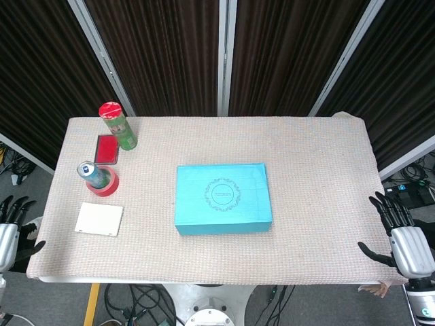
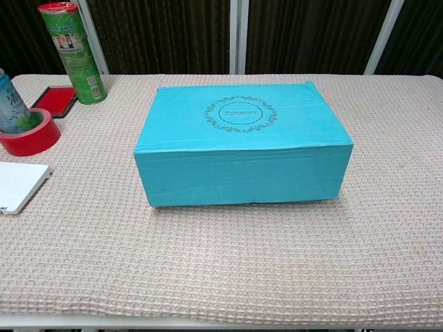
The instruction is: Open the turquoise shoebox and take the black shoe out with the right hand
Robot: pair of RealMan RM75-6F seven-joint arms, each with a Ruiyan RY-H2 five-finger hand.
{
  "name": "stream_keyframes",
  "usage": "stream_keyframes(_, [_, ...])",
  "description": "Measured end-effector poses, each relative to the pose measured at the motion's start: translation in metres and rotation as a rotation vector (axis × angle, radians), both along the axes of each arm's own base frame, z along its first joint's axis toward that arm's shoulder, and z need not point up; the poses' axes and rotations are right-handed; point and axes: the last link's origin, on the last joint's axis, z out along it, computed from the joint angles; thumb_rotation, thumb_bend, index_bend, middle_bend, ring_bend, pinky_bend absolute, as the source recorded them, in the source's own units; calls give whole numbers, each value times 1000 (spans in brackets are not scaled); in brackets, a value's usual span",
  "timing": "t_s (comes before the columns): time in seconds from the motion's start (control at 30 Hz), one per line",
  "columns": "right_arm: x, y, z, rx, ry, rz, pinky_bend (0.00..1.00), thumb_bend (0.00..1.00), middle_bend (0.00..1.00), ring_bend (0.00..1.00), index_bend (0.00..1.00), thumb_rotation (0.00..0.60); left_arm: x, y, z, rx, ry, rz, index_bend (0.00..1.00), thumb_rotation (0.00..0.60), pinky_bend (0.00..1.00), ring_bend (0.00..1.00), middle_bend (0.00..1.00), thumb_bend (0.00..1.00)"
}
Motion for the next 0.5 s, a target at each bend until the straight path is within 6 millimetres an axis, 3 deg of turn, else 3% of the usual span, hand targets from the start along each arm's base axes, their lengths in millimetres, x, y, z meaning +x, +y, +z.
stream_keyframes(0.3, [5, -12, -5, 53, 68, 31, 0, 102, 0, 0, 0, 600, 3, 2, -4, -43, -22, 2, 177, 600, 150, 27, 115, 35])
stream_keyframes(0.5, [15, -49, -22, 140, 190, 85, 0, 25, 0, 0, 0, 600, 6, -1, -5, -49, -47, 0, 177, 600, 150, 26, 115, 35])
